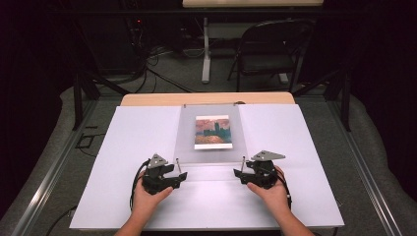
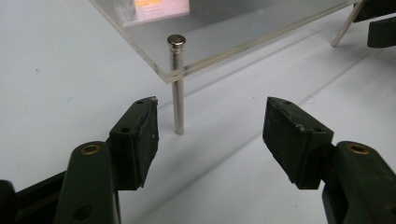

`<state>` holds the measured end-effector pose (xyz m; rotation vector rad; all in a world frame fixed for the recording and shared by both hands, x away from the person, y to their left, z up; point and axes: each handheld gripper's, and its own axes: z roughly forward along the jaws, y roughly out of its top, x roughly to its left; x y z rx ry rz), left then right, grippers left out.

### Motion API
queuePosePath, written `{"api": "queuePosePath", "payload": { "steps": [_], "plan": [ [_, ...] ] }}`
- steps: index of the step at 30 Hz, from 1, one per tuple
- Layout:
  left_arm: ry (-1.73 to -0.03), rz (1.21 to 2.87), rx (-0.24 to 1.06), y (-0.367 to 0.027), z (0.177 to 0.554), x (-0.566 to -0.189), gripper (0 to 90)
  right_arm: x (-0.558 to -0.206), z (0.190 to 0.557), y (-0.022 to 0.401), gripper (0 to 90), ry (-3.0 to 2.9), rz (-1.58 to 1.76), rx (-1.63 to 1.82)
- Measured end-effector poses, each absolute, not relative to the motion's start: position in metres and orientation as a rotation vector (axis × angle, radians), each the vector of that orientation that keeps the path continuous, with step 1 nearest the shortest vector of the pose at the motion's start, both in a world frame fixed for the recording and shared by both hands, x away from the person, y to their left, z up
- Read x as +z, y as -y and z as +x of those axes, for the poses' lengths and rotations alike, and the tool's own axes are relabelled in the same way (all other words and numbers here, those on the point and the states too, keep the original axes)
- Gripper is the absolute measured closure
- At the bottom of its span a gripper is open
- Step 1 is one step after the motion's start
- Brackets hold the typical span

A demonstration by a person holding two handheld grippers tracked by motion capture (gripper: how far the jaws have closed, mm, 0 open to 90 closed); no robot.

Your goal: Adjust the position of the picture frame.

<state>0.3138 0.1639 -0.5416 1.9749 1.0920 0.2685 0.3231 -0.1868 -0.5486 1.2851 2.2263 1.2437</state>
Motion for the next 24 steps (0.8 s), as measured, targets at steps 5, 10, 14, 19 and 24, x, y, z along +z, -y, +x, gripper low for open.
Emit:
{"api": "queuePosePath", "payload": {
  "steps": [5,10,14,19,24],
  "plan": [
    [-1.032,1.999,0.277,-0.168,0.304,-0.538,35.2,-0.542,0.307,0.194,38.0,-2.246,1.195,1.243],
    [-0.992,1.985,0.281,-0.173,0.297,-0.535,36.3,-0.538,0.299,0.2,36.7,-2.242,1.136,1.289],
    [-0.949,1.966,0.287,-0.176,0.293,-0.532,34.3,-0.535,0.297,0.2,36.9,-2.242,1.107,1.293],
    [-0.967,1.995,0.291,-0.178,0.292,-0.532,34.3,-0.535,0.297,0.203,36.1,-2.258,1.144,1.287],
    [-1.009,2.038,0.319,-0.183,0.294,-0.532,33.1,-0.537,0.299,0.206,24.2,-2.277,1.172,1.261]
  ]
}}
